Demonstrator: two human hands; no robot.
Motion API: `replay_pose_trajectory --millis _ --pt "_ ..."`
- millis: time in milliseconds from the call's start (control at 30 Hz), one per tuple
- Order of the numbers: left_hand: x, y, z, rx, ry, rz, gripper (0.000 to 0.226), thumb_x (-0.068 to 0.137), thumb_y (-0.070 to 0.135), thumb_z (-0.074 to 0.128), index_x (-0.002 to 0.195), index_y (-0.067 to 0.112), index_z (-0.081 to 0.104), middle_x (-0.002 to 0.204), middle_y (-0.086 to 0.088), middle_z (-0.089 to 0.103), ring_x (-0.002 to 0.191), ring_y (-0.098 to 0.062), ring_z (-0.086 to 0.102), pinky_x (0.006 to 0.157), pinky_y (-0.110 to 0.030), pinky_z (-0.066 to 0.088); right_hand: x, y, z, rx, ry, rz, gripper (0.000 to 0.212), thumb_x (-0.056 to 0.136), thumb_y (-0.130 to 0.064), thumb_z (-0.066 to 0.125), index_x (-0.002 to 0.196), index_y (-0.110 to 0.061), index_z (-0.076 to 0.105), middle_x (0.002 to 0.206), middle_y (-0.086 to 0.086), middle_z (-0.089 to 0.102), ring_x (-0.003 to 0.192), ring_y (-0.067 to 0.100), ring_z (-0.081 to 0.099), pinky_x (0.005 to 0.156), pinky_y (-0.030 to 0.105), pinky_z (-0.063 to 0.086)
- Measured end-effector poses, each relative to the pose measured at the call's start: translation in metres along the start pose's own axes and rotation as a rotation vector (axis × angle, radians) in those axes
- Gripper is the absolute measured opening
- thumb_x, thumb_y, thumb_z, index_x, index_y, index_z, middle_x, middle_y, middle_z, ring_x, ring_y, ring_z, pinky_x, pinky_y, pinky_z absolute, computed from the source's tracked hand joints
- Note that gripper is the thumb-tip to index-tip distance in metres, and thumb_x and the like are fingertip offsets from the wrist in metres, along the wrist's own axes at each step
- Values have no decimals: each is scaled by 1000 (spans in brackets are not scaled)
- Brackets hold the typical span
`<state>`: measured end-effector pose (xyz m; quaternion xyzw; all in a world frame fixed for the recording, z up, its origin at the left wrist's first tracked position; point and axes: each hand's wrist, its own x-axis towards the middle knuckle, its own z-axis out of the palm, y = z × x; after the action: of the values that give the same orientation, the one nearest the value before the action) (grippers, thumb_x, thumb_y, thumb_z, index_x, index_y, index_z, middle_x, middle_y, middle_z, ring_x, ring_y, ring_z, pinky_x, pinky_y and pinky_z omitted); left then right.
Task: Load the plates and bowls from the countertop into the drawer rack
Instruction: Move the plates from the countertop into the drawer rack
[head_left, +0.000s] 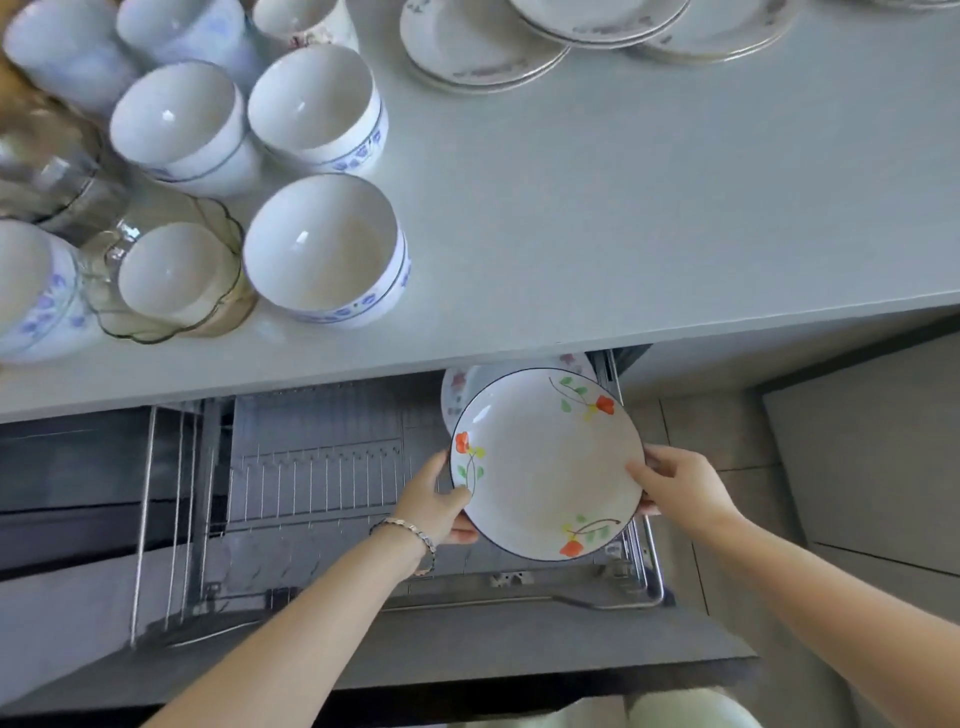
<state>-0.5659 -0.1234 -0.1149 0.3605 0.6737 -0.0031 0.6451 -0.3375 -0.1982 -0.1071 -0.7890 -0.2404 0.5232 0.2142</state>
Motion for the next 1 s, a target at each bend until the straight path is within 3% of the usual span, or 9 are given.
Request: replay_pose_trajectory --millis 167,267,367,433,500,633,800,867,1000 --pt "45 -11 -12 17 -17 -72 48 95 2 39 140 21 33 117 -18 60 85 -35 63 84 -44 55 41 14 41 20 8 118 18 91 -11 50 94 -3 66 92 25 70 81 37 70 86 48 56" --pt "72 -1 -12 21 -16 -62 47 96 1 36 140 19 32 124 -18 57 94 -38 62 89 -47 53 69 16 54 58 51 151 22 87 -9 51 95 6 64 92 33 67 76 40 68 87 50 55" --pt "97 12 -11 31 20 -17 49 95 -1 35 141 17 33 129 -16 54 90 -33 59 85 -46 53 94 12 63 45 114 167 19 86 -14 49 88 -3 65 93 35 66 75 47 64 67 32 52" --pt "108 19 -10 14 39 10 49 95 -3 34 141 14 33 121 -12 53 92 -32 57 87 -49 52 107 8 67 28 142 169 16 87 -15 47 84 -12 62 80 29 63 66 33 54 53 26 37" --pt "120 23 -11 -5 51 29 49 95 -3 36 140 13 35 126 -14 52 102 -36 58 90 -53 50 121 5 70 44 160 150 18 88 -16 46 91 -13 64 77 18 60 68 26 53 53 26 35" --pt "141 26 -14 4 71 59 49 95 -2 38 139 18 37 139 -15 49 118 -44 54 90 -58 49 137 -3 74 47 182 118 26 90 -17 47 108 -17 66 82 12 61 74 25 53 51 23 35" --pt "153 18 -15 -18 76 123 48 93 0 42 137 19 39 135 -16 52 113 -42 58 87 -56 52 144 -3 75 -10 232 77 26 91 -17 46 107 -11 65 66 6 53 72 25 46 51 23 32" --pt "153 11 -14 -56 76 149 46 93 1 44 136 17 42 128 -18 56 106 -35 60 84 -47 54 137 1 75 0 250 73 25 90 -15 50 110 -9 64 74 12 58 70 24 50 52 18 35" --pt "151 6 -11 -187 105 128 25 93 -1 48 117 7 52 94 -16 60 71 -28 60 55 -25 58 119 6 86 244 72 173 16 90 -4 51 105 -1 56 93 18 65 47 10 63 47 12 51"
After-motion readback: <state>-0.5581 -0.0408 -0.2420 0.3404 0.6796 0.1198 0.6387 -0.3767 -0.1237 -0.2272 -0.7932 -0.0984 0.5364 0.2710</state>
